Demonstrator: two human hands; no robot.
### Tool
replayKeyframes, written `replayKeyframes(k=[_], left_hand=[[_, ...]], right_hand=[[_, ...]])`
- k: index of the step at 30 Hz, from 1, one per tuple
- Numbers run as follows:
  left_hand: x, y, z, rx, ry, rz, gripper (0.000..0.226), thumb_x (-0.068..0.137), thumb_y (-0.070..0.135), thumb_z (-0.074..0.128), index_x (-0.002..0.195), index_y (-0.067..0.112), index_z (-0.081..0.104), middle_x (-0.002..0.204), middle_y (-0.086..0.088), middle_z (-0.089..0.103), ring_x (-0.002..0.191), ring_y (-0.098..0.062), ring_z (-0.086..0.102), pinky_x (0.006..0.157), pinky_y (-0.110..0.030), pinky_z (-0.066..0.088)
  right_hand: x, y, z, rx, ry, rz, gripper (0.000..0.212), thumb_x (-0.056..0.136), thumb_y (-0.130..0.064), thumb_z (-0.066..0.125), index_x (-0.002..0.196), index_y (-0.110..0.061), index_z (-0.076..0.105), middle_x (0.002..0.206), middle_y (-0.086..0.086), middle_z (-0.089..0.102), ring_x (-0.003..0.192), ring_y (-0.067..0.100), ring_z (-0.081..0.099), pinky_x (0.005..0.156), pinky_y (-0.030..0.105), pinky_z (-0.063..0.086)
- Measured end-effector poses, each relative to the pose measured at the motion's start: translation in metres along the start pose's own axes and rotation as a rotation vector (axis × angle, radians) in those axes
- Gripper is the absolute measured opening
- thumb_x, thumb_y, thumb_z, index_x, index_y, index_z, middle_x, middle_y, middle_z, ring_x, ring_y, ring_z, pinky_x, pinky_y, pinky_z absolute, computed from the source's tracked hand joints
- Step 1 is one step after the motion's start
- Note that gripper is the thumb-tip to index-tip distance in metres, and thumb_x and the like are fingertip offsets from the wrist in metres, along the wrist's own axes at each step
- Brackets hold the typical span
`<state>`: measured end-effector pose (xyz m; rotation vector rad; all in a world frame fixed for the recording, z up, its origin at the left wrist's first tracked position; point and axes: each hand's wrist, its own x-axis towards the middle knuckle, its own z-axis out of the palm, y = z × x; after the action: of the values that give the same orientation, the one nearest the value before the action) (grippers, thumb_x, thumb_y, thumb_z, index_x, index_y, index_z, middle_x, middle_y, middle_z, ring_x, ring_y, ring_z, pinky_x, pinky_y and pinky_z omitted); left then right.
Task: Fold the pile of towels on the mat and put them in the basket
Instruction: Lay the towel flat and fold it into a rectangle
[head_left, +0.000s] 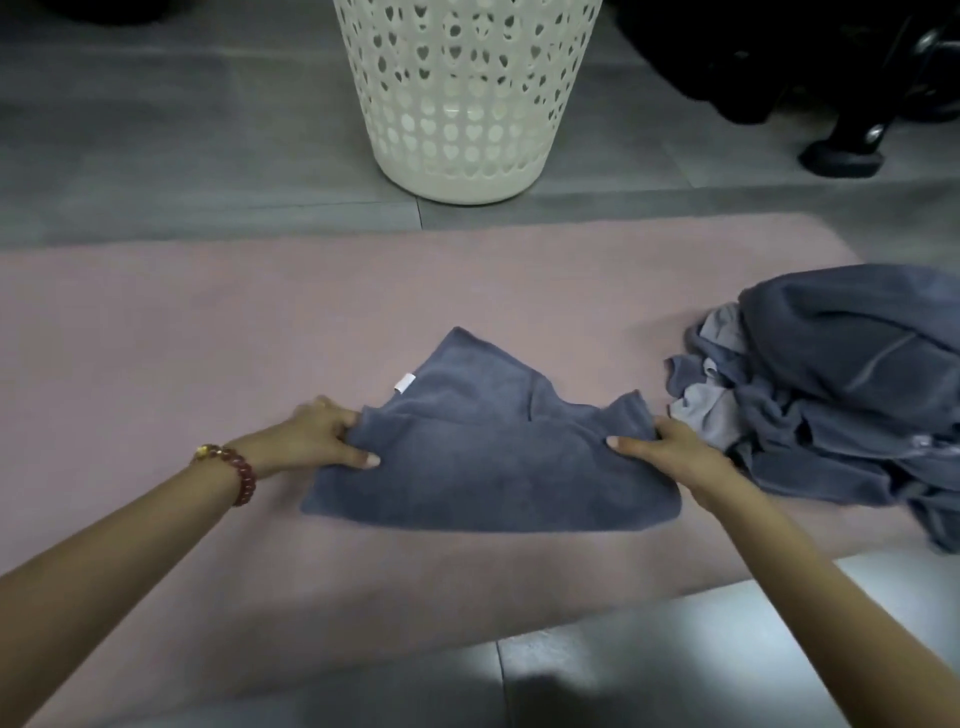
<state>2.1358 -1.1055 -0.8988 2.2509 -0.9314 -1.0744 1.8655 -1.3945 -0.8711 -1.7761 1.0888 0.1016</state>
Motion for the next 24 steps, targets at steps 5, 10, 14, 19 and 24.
replayKeyframes(k=[5,10,14,19,24], left_hand=[[-0.010,0.037,-0.025,-0.646,-0.026,0.215,0.050,0.056,0.039,0.084,0.096,0.015,0.068,0.097,-0.003,0.072,0.091,-0.014,0.067,0.073,-0.016,0.051],[0.022,0.058,-0.025,-0.852,0.270,0.130,0.015,0.085,0.017,0.063,0.099,0.010,0.064,0.091,-0.005,0.071,0.081,-0.014,0.066,0.065,-0.019,0.054],[0.072,0.050,-0.004,-0.564,0.373,0.096,0.012,0.086,0.014,0.066,0.095,0.006,0.064,0.089,-0.005,0.066,0.081,-0.016,0.060,0.072,-0.030,0.050],[0.117,0.053,0.024,-0.418,0.353,0.150,0.008,0.089,0.007,0.060,0.090,0.001,0.066,0.094,-0.003,0.062,0.093,-0.018,0.056,0.078,-0.019,0.047],[0.140,0.054,0.031,-0.321,0.204,0.185,0.032,0.087,0.031,0.061,0.110,0.010,0.069,0.130,0.001,0.055,0.120,-0.019,0.051,0.109,-0.039,0.036]], right_hand=[[-0.029,-0.012,-0.019,0.387,-0.168,-0.182,0.015,0.084,0.004,0.056,0.094,-0.006,0.063,0.083,0.006,0.071,0.083,0.021,0.067,0.068,0.025,0.055],[-0.023,-0.011,-0.040,0.708,-0.208,-0.115,0.035,0.055,-0.014,0.086,0.084,-0.008,0.069,0.078,0.010,0.070,0.075,0.021,0.068,0.058,0.027,0.057],[0.011,0.008,-0.020,0.369,-0.025,-0.017,0.022,0.084,-0.009,0.066,0.105,-0.006,0.063,0.092,0.005,0.072,0.093,0.020,0.065,0.072,0.025,0.054],[0.032,0.021,-0.014,0.153,-0.034,0.033,0.015,0.083,-0.028,0.070,0.079,-0.017,0.060,0.079,-0.004,0.064,0.084,0.012,0.060,0.073,0.024,0.044],[0.033,0.015,-0.019,0.452,-0.229,0.019,0.022,0.090,-0.013,0.057,0.068,-0.018,0.059,0.069,-0.003,0.062,0.072,0.011,0.059,0.069,0.026,0.043]])
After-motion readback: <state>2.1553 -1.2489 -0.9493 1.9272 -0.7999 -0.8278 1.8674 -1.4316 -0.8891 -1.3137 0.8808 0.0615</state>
